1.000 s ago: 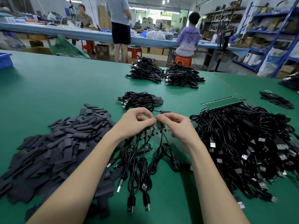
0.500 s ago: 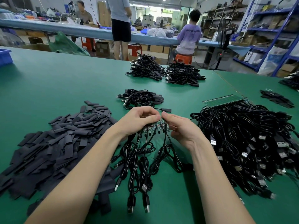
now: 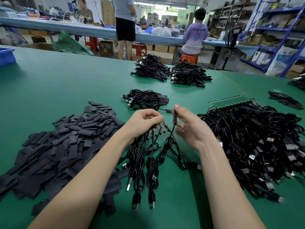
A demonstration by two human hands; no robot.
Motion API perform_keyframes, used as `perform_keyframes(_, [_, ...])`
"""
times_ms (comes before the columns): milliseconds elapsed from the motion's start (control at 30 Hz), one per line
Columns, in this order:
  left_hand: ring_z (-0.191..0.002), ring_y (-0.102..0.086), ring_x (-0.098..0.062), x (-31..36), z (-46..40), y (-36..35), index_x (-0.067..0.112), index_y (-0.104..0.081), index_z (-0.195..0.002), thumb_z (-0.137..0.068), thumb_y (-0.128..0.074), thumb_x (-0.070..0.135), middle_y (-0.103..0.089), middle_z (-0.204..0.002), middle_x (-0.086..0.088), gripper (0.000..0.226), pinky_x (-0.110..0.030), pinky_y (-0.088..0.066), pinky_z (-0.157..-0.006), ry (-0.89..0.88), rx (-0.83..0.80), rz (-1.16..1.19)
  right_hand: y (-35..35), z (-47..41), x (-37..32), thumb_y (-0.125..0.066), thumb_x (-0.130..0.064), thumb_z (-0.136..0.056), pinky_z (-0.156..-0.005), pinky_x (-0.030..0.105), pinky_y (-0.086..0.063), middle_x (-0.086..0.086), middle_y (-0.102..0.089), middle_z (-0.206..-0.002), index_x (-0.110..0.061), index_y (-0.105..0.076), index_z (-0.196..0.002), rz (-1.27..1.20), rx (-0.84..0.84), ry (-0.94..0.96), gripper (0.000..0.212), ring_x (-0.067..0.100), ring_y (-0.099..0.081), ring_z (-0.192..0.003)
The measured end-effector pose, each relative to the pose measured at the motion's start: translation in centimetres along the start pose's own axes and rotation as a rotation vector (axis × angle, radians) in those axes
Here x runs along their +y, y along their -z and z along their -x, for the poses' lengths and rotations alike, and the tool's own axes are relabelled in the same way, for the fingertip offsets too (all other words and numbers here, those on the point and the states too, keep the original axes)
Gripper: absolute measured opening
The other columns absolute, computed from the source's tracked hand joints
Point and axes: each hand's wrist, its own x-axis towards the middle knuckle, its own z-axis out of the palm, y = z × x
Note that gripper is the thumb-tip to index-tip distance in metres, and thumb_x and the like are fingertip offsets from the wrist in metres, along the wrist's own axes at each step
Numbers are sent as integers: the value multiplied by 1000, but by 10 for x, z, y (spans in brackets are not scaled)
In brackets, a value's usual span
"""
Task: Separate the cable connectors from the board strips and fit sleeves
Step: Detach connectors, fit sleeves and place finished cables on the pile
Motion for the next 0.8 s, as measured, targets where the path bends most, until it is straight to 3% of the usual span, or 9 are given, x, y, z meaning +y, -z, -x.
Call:
perform_keyframes(67, [-76,-65,-9,-3,-2,-6,22,-74,-87,-91,-74,25,-76,-86,-7,5,-29,-53,-82,-5,81,-82,-2,5,-11,-83,-53,-65,-75,26,-40,-14,-75,-92,-31,-81,-84,203,-35,151,28,6,-61,-89])
perform_keyframes(200, [-55,-55,6,1,1,-13,32,-65,-71,-85,-69,16,-64,-60,18,22,-11,-43,-55,-132,118,-286,-19,11,-19,-89,-35,-74,-71,14,-48,-11,-77,-98,-31,-82,-79,320,-273,321,9,-2,-66,-85])
perform_keyframes(233, [-62,-58,4,2,1,-14,32,-66,-74,-84,-67,15,-68,-69,13,21,-15,-48,-59,-172,123,-375,-24,13,-19,-86,-32,-75,-71,15,-49,-10,-77,-100,-30,-82,-77,317,-345,314,5,1,-67,-86])
perform_keyframes(300, [-85,-66,-20,2,-1,-16,17,-71,-89,-90,-67,13,-73,-91,-8,5,-32,-56,-77,-191,107,-527,-33,14,-17,-85,-28,-77,-73,19,-49,-8,-76,-100,-29,-81,-77,294,-406,291,4,2,-65,-82])
perform_keyframes(367, [-89,-66,-22,-1,-2,-16,15,-70,-97,-93,-68,25,-72,-93,0,11,-30,-53,-80,-147,107,-508,-37,14,-17,-86,-29,-76,-66,15,-47,-7,-74,-87,-23,-81,-81,206,-281,293,10,1,-62,-72])
perform_keyframes(433, [-85,-63,-8,-1,0,-17,27,-67,-96,-93,-68,30,-68,-87,19,5,-22,-47,-76,-173,157,-413,-36,12,-20,-82,-30,-76,-62,10,-45,-8,-72,-79,-20,-78,-83,129,-61,345,13,-1,-63,-71])
perform_keyframes(533, [-83,-65,-4,5,-2,-19,23,-69,-97,-97,-65,23,-72,-90,13,4,-12,-47,-75,-264,227,-145,-29,11,-25,-80,-27,-86,-61,6,-44,-15,-73,-76,-24,-77,-80,86,171,408,7,-6,-64,-72])
perform_keyframes(667, [-77,-70,-14,19,3,-33,15,-65,-102,-102,-58,19,-74,-86,8,8,-21,-54,-67,-120,11,409,-25,10,-22,-81,-34,-86,-68,15,-46,-20,-71,-73,-26,-76,-78,90,293,314,12,-3,-64,-74])
perform_keyframes(800, [-76,-69,-11,15,8,-44,19,-66,-100,-97,-65,13,-73,-86,8,6,-24,-53,-70,-89,-26,428,-24,8,-22,-84,-36,-82,-65,17,-42,-18,-69,-73,-27,-77,-74,79,329,246,14,2,-61,-74])
